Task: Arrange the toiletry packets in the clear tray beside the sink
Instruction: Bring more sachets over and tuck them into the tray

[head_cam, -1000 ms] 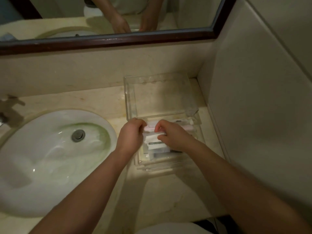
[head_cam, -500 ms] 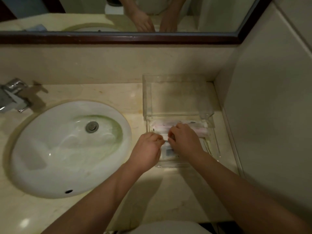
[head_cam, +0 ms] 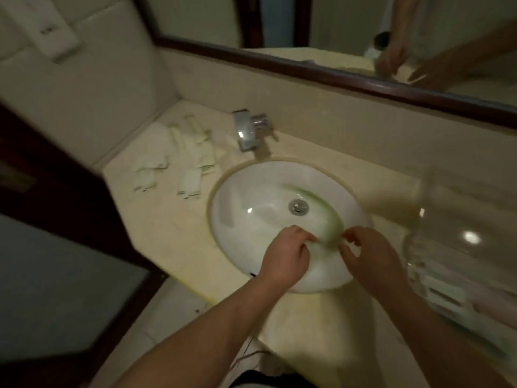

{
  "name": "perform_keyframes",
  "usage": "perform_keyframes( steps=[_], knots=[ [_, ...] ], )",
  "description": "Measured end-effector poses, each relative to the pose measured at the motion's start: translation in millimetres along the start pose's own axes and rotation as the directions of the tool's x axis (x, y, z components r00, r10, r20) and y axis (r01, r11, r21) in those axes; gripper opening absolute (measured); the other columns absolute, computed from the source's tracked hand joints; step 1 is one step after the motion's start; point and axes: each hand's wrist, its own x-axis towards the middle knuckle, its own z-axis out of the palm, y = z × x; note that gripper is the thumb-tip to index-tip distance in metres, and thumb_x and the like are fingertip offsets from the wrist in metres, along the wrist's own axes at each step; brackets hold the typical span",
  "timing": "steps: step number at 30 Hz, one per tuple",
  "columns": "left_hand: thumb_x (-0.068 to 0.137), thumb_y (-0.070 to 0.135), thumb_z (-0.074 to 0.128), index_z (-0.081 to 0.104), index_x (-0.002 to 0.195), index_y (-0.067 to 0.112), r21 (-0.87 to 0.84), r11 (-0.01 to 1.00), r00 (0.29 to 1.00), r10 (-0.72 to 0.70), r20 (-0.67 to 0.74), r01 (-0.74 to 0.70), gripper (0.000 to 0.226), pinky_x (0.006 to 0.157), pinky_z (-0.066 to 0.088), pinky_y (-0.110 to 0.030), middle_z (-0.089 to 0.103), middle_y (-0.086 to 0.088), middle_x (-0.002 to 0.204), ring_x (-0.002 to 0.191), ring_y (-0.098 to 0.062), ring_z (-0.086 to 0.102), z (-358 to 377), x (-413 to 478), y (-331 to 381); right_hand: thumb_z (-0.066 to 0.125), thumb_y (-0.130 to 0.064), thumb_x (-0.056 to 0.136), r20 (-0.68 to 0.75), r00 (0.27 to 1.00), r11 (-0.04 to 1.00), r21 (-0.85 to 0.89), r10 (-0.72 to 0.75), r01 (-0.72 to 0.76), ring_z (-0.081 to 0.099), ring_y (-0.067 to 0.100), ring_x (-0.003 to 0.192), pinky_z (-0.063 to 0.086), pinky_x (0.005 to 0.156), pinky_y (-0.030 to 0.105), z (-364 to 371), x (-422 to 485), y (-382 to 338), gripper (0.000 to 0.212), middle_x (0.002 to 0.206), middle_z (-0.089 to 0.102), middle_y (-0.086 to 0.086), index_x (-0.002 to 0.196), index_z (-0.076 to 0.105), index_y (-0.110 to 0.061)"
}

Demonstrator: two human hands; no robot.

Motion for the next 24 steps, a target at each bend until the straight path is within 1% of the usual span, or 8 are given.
perform_keyframes(
  steps=[2,4,8,12,15,18,21,24],
  knots=[
    [0.082,0.002,0.051,0.069,0.104,0.011,0.016,0.995,0.988,-0.097,-0.116,0.1,0.03,0.089,0.037,-0.018,0.067,-0.008,0.104,0.101,-0.023,0.059,-28.2,-10.3,-23.8,0.074,-0.02,0.079,0.079,0.995,0.997,0.064,-0.057,0.052,0.062,0.023,0.088,0.047,0.076,0.032,22.8,11.6,-28.2,0.022,0.091,0.065,0.001,0.099,0.068,-0.017],
    [0.085,0.004,0.05,0.068,0.108,0.012,0.026,0.982,0.966,-0.177,-0.187,0.184,0.029,0.089,0.039,-0.019,0.066,-0.006,0.109,0.104,-0.019,0.058,-58.0,-23.2,-49.3,0.074,-0.023,0.08,0.14,0.982,0.989,0.095,-0.125,0.112,0.062,0.019,0.087,0.046,0.075,0.029,44.6,25.4,-59.2,0.023,0.09,0.062,-0.004,0.102,0.067,-0.019],
    [0.089,0.004,0.05,0.066,0.111,0.012,0.022,0.956,0.935,-0.28,-0.219,0.291,0.029,0.083,0.037,-0.016,0.064,-0.005,0.111,0.105,-0.018,0.057,-112.4,-36.4,-105.2,0.069,-0.029,0.085,0.24,0.965,0.986,0.15,-0.109,0.074,0.063,0.016,0.086,0.049,0.078,0.031,81.9,45.8,-120.5,0.023,0.094,0.063,-0.006,0.106,0.064,-0.022],
    [0.088,0.003,0.052,0.067,0.109,0.009,0.006,0.934,0.903,-0.342,-0.258,0.356,0.027,0.078,0.035,-0.015,0.063,-0.006,0.108,0.101,-0.018,0.057,-165.1,-15.1,-164.0,0.067,-0.032,0.085,0.268,0.959,0.987,0.152,-0.093,0.053,0.059,0.012,0.08,0.049,0.077,0.031,124.3,79.2,-172.2,0.023,0.095,0.063,-0.006,0.106,0.064,-0.022],
    [0.085,0.001,0.053,0.068,0.106,0.01,0.001,0.919,0.886,-0.381,-0.264,0.395,0.027,0.078,0.036,-0.017,0.064,-0.006,0.106,0.099,-0.019,0.058,-205.8,9.4,-218.9,0.064,-0.037,0.086,0.264,0.964,0.993,0.119,-0.006,-0.026,0.061,0.013,0.086,0.046,0.075,0.029,159.8,112.7,-212.4,0.029,0.098,0.064,-0.006,0.111,0.063,-0.021],
    [0.086,0.003,0.055,0.068,0.107,0.011,-0.001,0.906,0.871,-0.407,-0.275,0.423,0.026,0.084,0.038,-0.019,0.063,-0.006,0.11,0.102,-0.019,0.059,-245.9,35.2,-267.9,0.065,-0.042,0.085,0.24,0.967,0.988,0.101,0.092,-0.119,0.063,0.016,0.087,0.048,0.076,0.03,189.8,143.1,-256.5,0.035,0.1,0.066,-0.004,0.113,0.062,-0.02],
    [0.087,0.007,0.056,0.065,0.11,0.013,-0.004,0.878,0.842,-0.461,-0.281,0.479,0.026,0.09,0.045,-0.027,0.061,-0.006,0.113,0.104,-0.021,0.059,-274.6,60.0,-305.4,0.067,-0.05,0.08,0.204,0.964,0.983,0.033,0.172,-0.183,0.063,0.019,0.094,0.051,0.078,0.035,212.7,164.8,-290.8,0.049,0.108,0.065,-0.001,0.118,0.059,-0.02],
    [0.084,0.015,0.063,0.061,0.111,0.013,0.018,0.835,0.795,-0.517,-0.319,0.55,0.028,0.085,0.046,-0.032,0.057,-0.008,0.113,0.103,-0.024,0.057,-289.8,83.5,-328.1,0.068,-0.056,0.075,0.155,0.955,0.967,-0.036,0.254,-0.252,0.063,0.025,0.1,0.051,0.08,0.037,228.5,179.5,-307.1,0.06,0.114,0.064,0.003,0.119,0.057,-0.017]
  ],
)
